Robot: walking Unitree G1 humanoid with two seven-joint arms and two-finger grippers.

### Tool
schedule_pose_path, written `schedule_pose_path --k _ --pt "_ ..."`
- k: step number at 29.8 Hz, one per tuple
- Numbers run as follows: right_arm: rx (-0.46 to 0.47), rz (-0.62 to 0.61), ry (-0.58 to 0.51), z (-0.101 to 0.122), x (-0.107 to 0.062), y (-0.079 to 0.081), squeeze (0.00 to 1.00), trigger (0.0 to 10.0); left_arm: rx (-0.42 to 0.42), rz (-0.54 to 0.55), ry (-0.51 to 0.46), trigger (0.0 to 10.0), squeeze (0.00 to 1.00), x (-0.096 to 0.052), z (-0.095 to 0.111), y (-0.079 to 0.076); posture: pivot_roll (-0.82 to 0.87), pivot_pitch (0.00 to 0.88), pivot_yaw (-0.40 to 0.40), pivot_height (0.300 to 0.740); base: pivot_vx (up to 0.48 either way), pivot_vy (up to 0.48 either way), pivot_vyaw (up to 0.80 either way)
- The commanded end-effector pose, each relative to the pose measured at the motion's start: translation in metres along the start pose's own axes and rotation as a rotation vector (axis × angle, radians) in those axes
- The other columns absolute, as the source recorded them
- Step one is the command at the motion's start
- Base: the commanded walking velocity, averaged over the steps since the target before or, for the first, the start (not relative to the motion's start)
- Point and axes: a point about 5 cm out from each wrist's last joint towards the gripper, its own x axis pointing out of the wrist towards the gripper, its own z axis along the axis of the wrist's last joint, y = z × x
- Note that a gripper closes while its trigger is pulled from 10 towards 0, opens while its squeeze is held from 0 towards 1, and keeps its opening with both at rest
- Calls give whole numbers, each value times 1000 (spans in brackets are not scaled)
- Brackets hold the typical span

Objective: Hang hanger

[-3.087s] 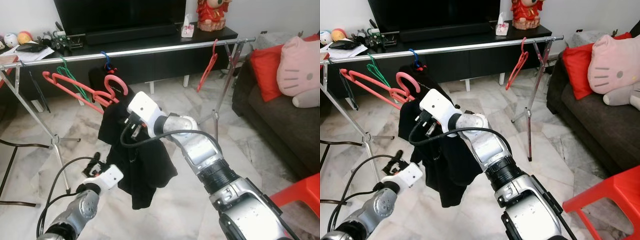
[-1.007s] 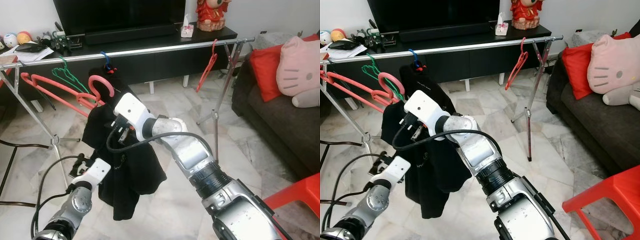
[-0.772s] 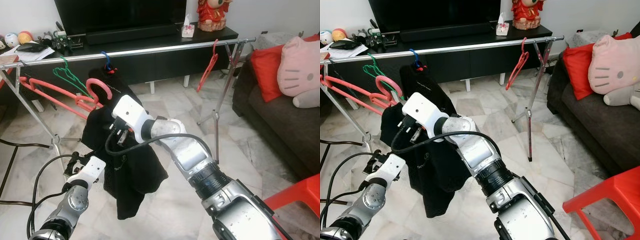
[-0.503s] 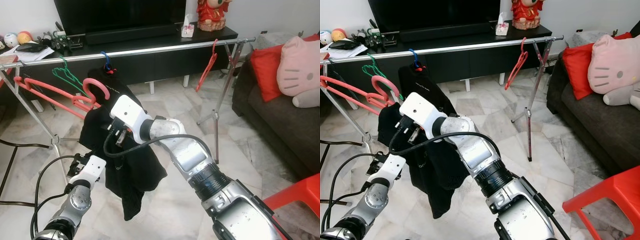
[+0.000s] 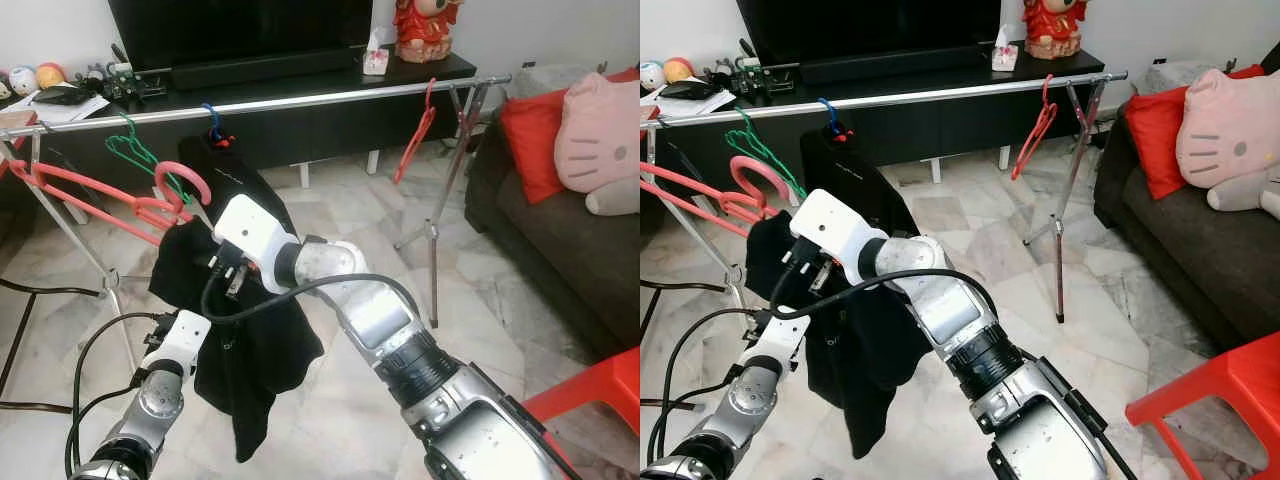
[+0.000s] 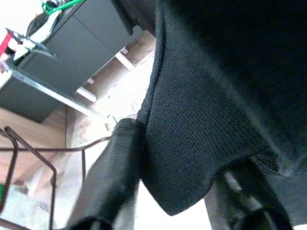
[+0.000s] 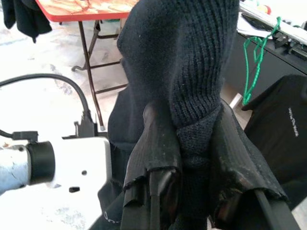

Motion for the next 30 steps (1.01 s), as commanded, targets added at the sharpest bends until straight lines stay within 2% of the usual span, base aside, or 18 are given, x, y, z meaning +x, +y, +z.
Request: schedule_pose_path --k 1,5,10,16,20,23,30 --pt "-54 -5 -26 9 -2 0 0 0 -41 10 -4 0 0 -1 0 3 -104 0 81 740 0 0 0" --pt "-90 -18 10 2 -4 -3 0 0 -76 0 0 0 0 -1 -1 4 -104 0 81 740 0 0 0" --pt "-175 -43 95 -17 -13 -11 0 0 -169 -39 3 0 0 -1 -1 3 -104 0 81 740 0 0 0" --pt "-234 -73 172 -34 -21 -19 0 0 -202 -89 1 0 0 -2 0 1 -104 0 86 740 0 0 0" --pt "-242 -74 176 -36 -22 -20 0 0 -210 -98 0 0 0 -2 0 1 -104 0 86 740 0 0 0" --pt "-276 -107 265 -61 -40 -32 0 0 -303 -122 -9 0 0 -1 3 2 -100 0 91 740 0 0 0" --pt "-267 -127 320 -78 -51 -39 0 0 -316 -157 -12 0 0 -2 3 -1 -102 0 94 740 0 0 0"
